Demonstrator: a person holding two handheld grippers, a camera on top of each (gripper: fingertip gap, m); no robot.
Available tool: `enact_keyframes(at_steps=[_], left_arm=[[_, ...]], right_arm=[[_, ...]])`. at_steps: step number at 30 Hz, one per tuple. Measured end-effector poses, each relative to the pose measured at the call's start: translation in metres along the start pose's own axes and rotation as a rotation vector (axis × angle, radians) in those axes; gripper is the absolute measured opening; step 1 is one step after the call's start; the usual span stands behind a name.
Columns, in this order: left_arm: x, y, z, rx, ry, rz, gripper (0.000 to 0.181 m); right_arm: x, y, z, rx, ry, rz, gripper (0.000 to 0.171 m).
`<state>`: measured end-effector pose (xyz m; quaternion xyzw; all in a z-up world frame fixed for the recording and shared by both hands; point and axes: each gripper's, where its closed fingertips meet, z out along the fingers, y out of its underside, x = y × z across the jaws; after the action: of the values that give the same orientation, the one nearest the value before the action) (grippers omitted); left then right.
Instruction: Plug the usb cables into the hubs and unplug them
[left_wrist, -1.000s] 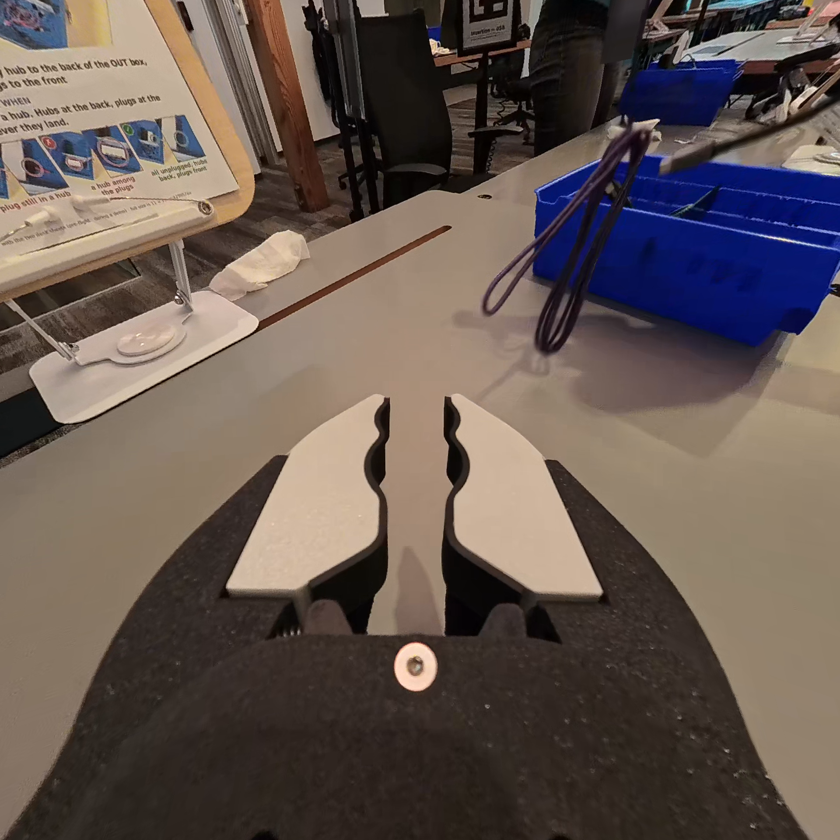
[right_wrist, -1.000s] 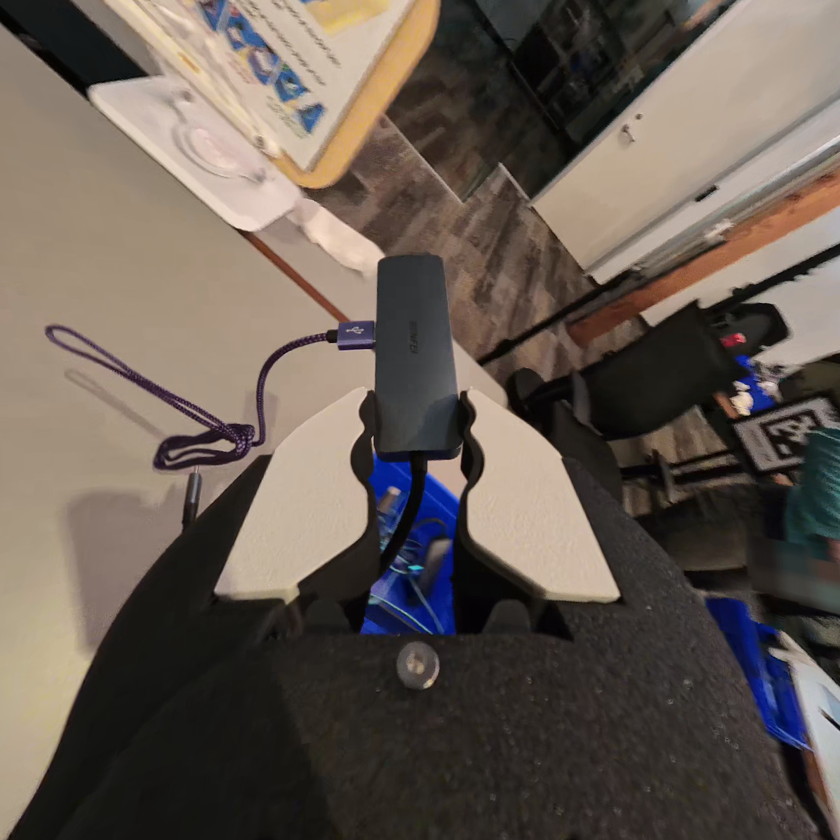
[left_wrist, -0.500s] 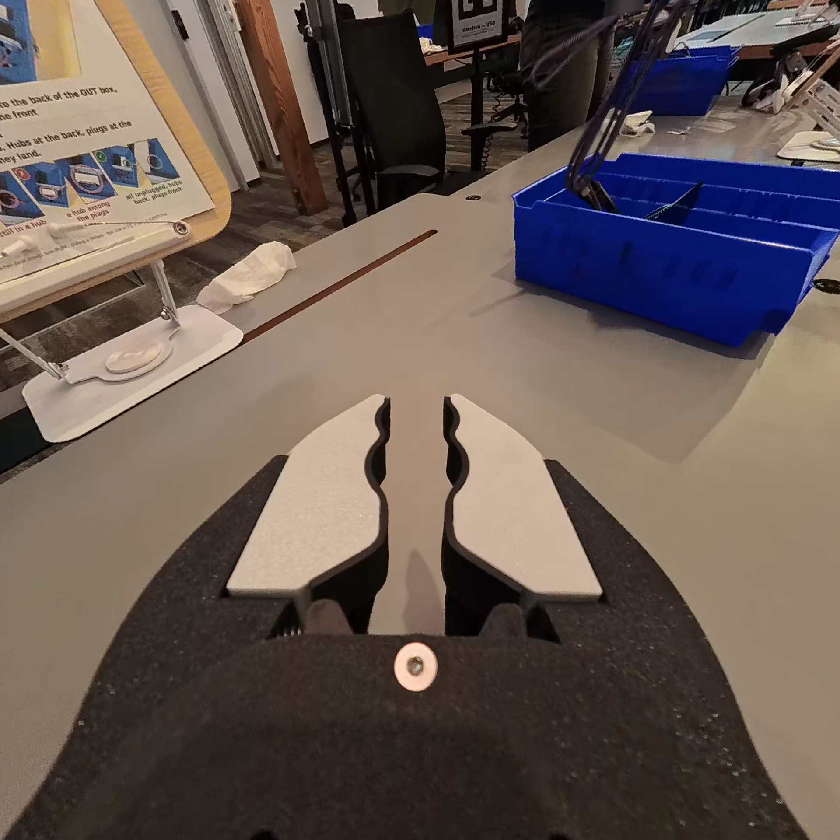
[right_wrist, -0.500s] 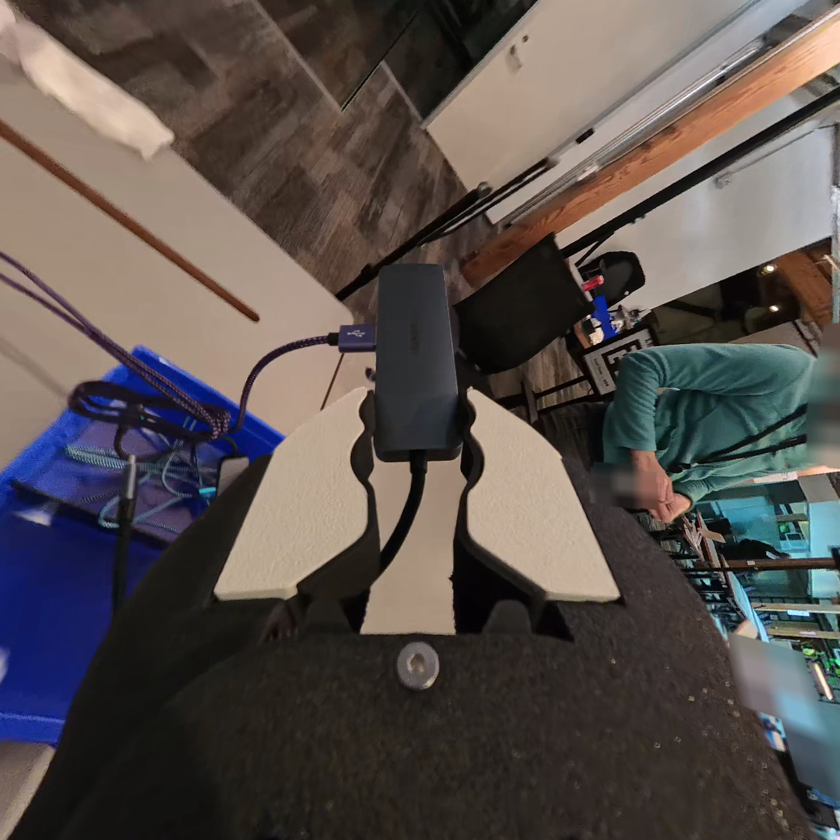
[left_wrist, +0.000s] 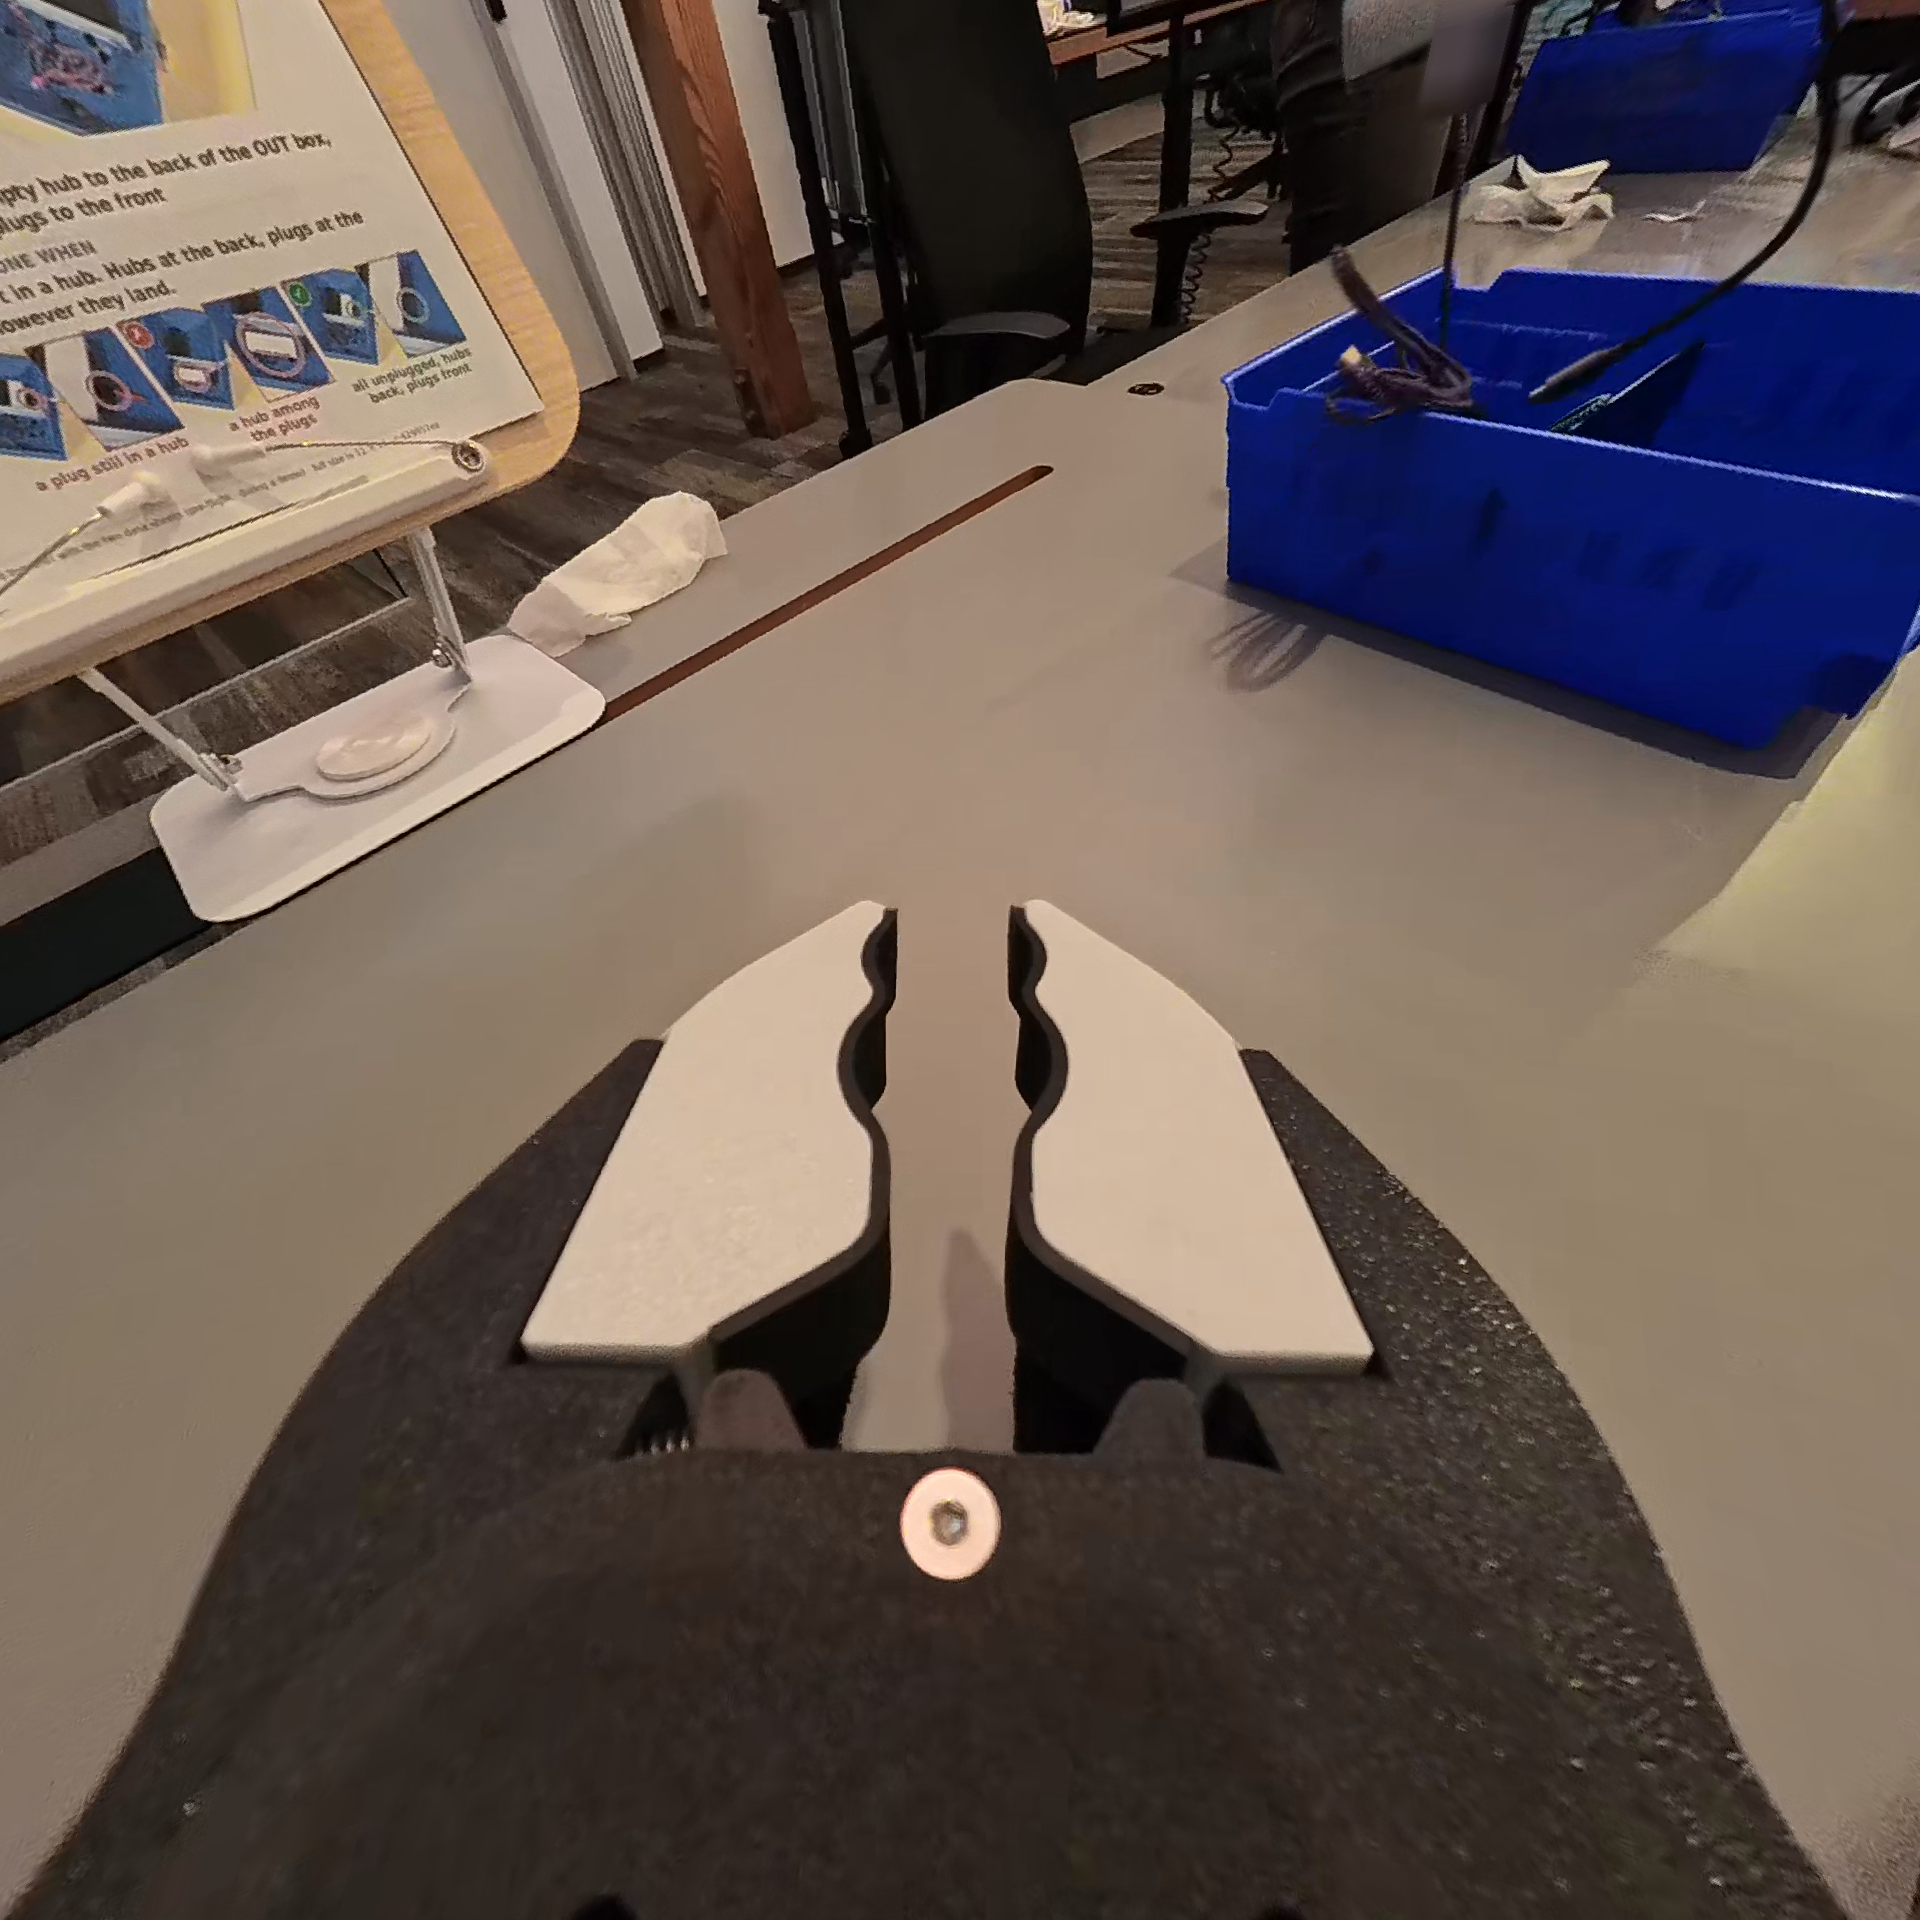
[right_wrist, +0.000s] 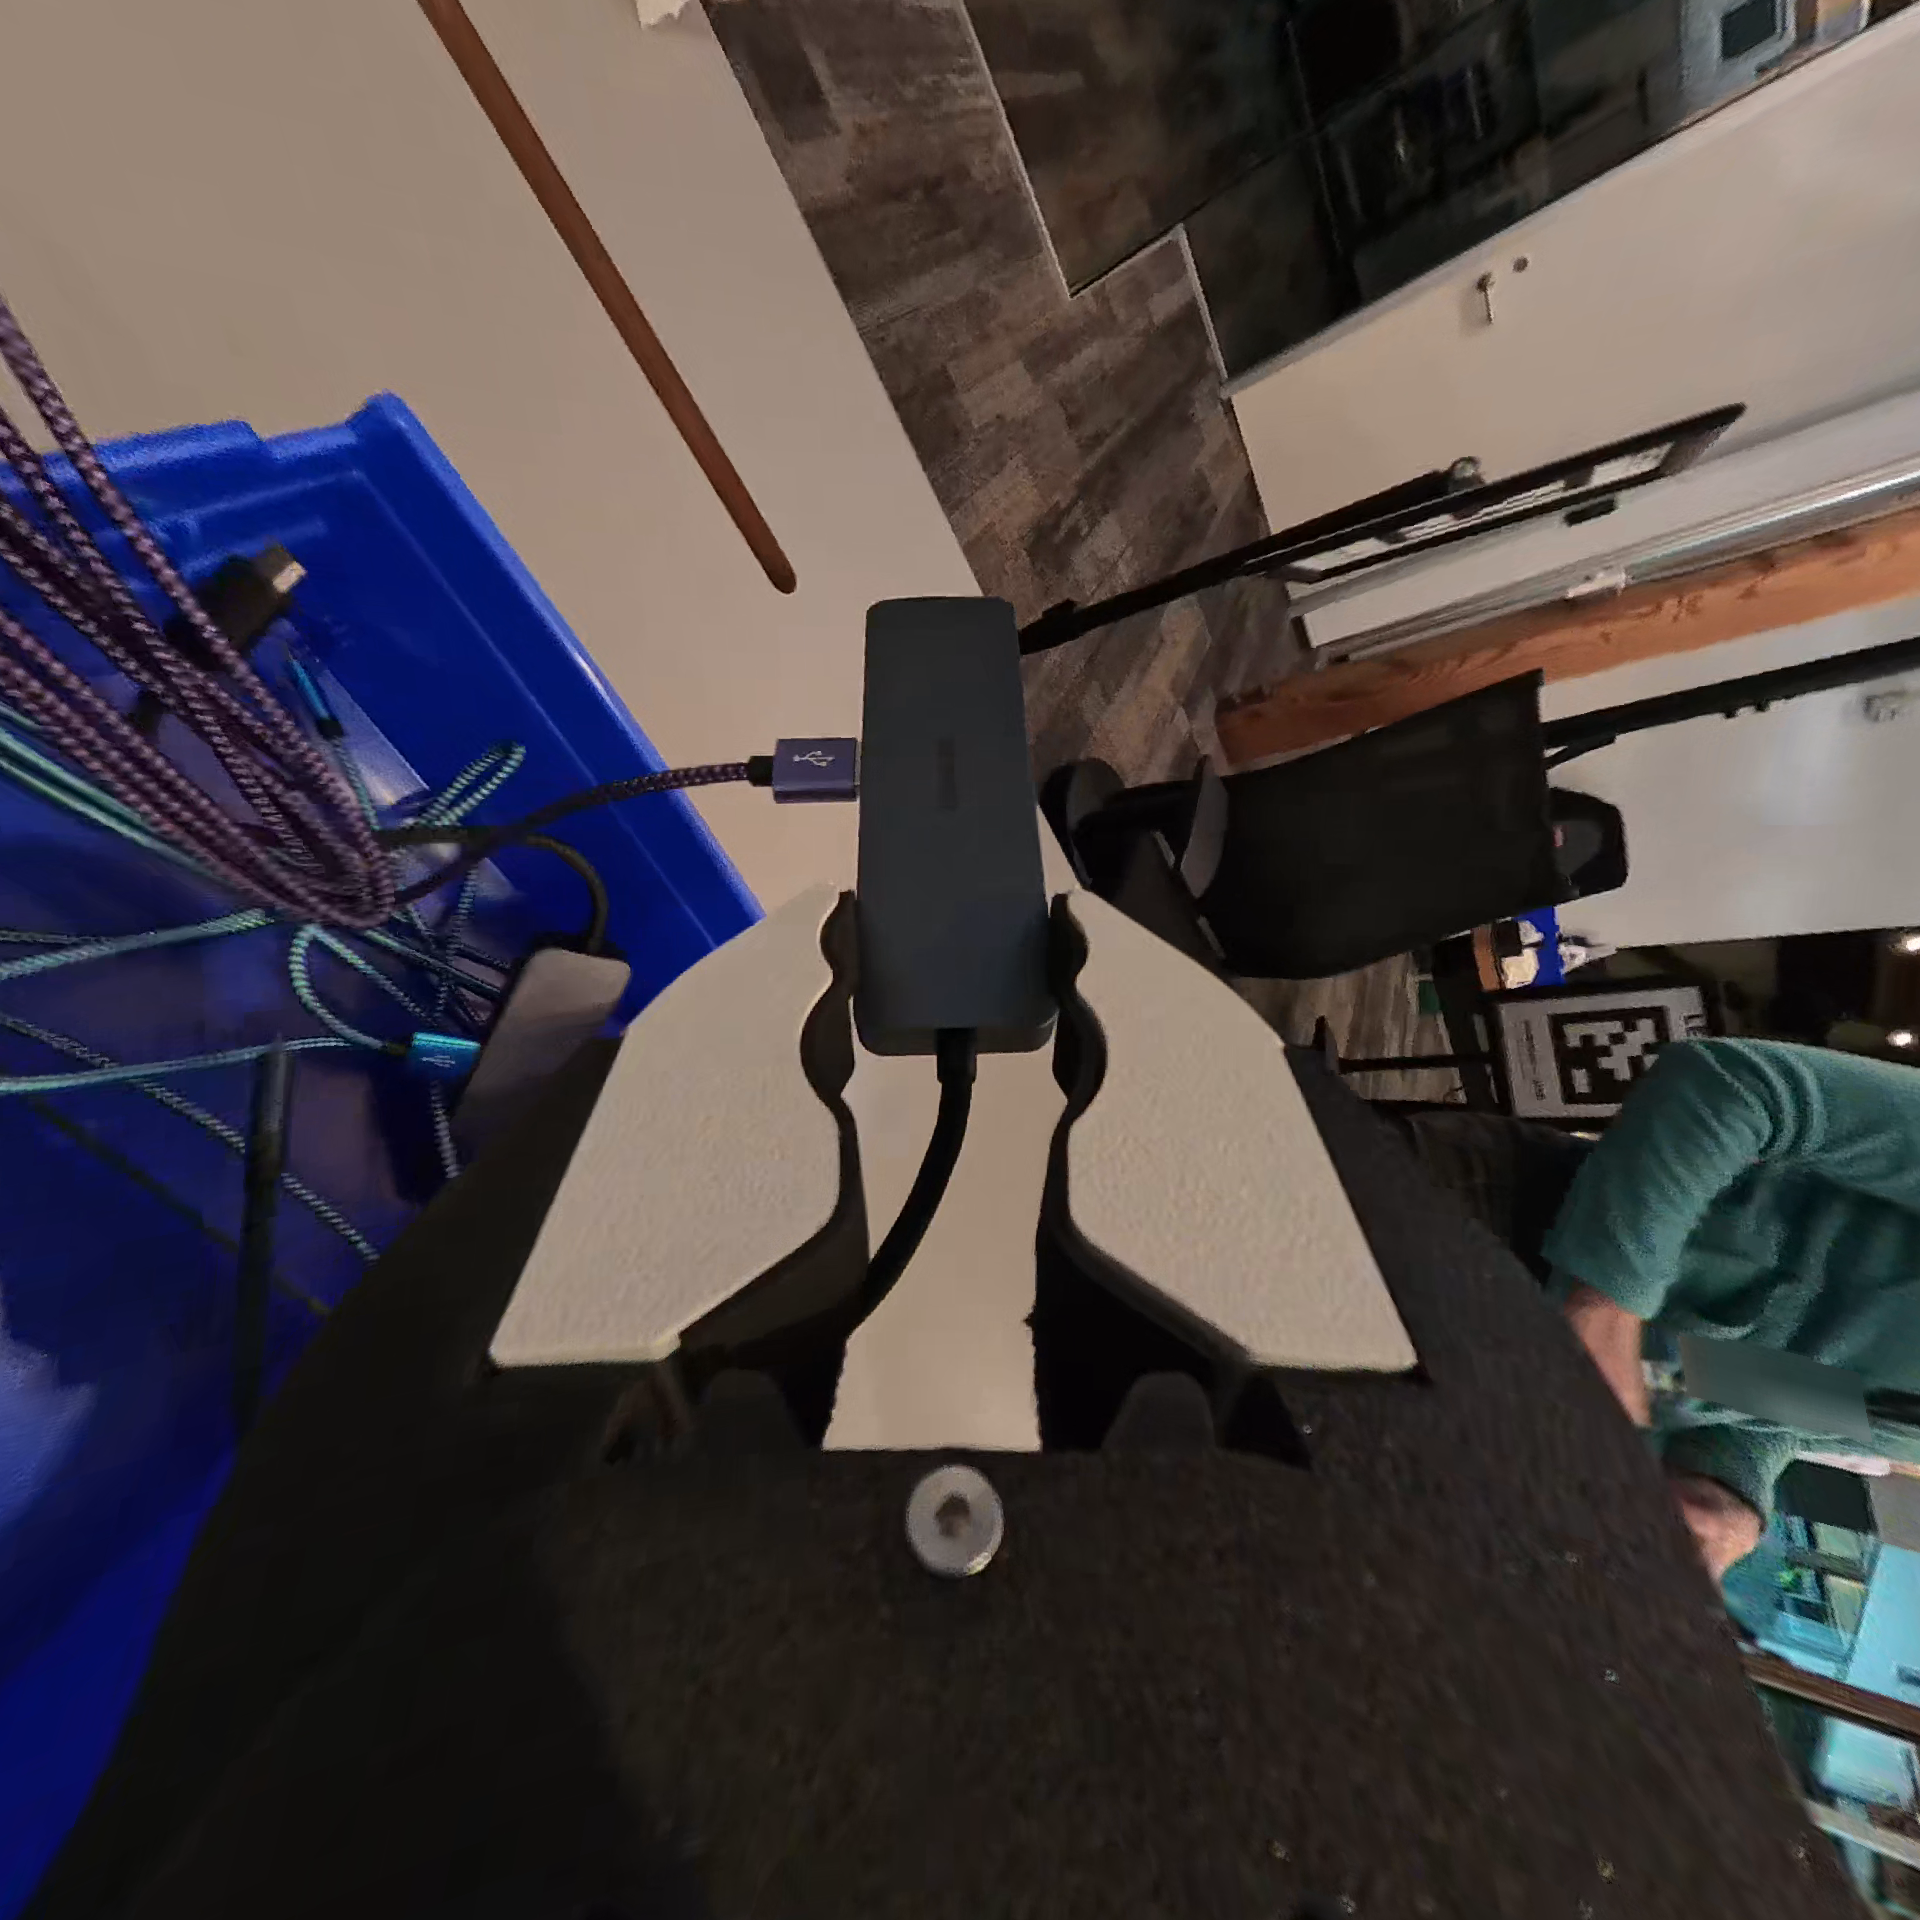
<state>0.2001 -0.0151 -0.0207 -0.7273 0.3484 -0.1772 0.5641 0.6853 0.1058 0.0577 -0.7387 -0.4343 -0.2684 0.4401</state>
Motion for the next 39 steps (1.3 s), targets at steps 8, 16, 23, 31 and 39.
enact_keyframes(at_steps=[8, 16, 23, 31, 39], left_arm=[[-0.006, 0.0, -0.004, -0.018, -0.064, 0.008, 0.019], [-0.006, -0.019, -0.005, -0.001, -0.112, 0.043, 0.018], [0.002, -0.033, -0.004, 0.017, -0.121, 0.071, 0.017], [0.006, -0.036, -0.004, 0.02, -0.122, 0.078, 0.017], [0.0, -0.031, -0.011, 0.02, -0.128, 0.063, 0.018]], right_arm=[[-0.046, 0.002, 0.025, 0.162, -0.18, -0.06, 0.036], [-0.092, 0.001, 0.034, 0.271, -0.556, 0.242, 0.035], [-0.137, 0.019, 0.054, 0.115, -0.849, 0.314, 0.035], [-0.142, 0.02, 0.071, 0.002, -0.893, 0.252, 0.036], [-0.13, 0.022, 0.074, -0.025, -0.778, 0.181, 0.046]])
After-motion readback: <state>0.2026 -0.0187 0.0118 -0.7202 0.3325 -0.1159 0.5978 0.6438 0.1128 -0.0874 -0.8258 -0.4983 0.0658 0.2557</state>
